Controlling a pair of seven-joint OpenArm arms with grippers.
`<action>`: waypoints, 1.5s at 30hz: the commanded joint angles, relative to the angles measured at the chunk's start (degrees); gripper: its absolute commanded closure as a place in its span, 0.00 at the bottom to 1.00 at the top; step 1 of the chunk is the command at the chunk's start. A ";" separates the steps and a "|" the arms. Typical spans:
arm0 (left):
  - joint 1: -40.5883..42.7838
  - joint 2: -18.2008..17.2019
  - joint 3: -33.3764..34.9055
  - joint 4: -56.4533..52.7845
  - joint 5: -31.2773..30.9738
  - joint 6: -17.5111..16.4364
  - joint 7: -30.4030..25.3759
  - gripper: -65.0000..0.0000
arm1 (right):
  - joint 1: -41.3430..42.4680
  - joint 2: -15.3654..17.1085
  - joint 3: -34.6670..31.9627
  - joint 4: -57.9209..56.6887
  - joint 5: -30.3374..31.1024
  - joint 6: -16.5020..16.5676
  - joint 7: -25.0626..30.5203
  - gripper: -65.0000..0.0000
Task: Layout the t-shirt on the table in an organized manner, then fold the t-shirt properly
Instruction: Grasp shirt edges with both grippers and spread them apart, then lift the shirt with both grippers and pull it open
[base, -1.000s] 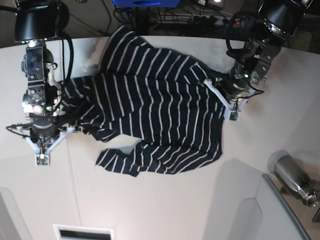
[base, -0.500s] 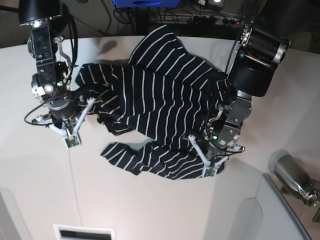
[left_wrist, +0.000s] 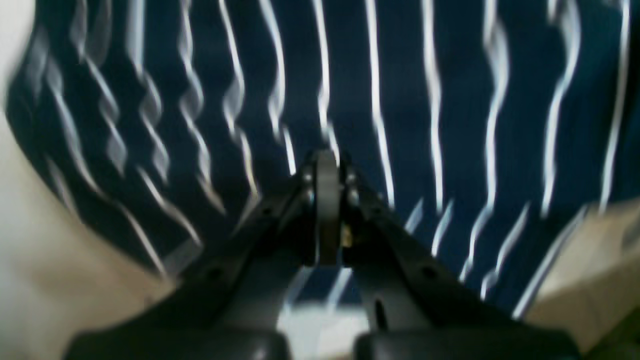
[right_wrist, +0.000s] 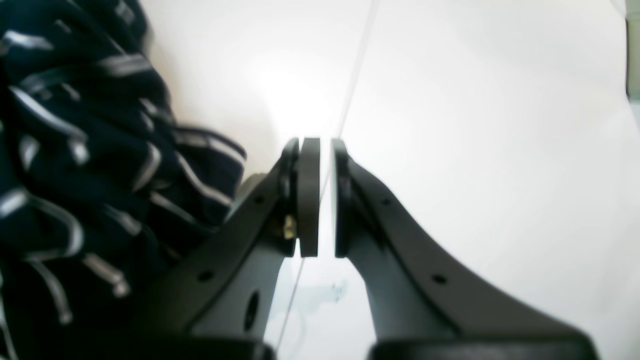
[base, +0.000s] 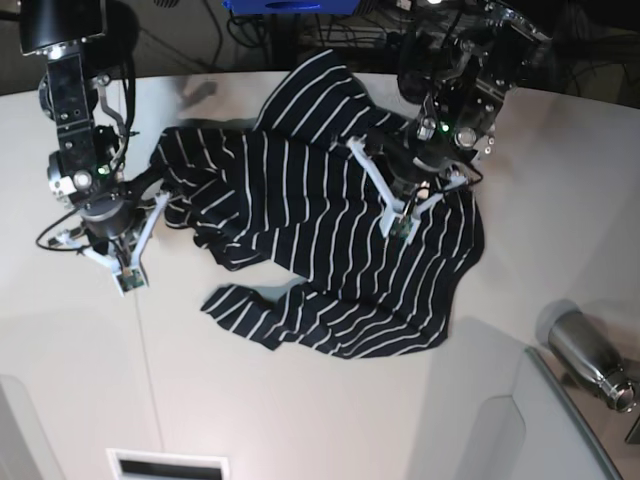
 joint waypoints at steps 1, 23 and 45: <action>1.10 -0.61 -0.18 0.84 0.10 0.06 -0.70 1.00 | 1.65 0.45 -0.62 0.04 -0.52 0.58 1.07 0.95; -20.70 5.11 -4.66 -35.74 10.83 0.06 -9.67 1.00 | -4.85 0.71 -25.85 -1.72 -0.52 1.72 1.16 0.95; -17.71 8.98 -15.56 -14.29 14.70 -0.11 -10.90 1.00 | 2.35 1.68 -19.08 8.04 -0.61 1.63 -5.26 0.96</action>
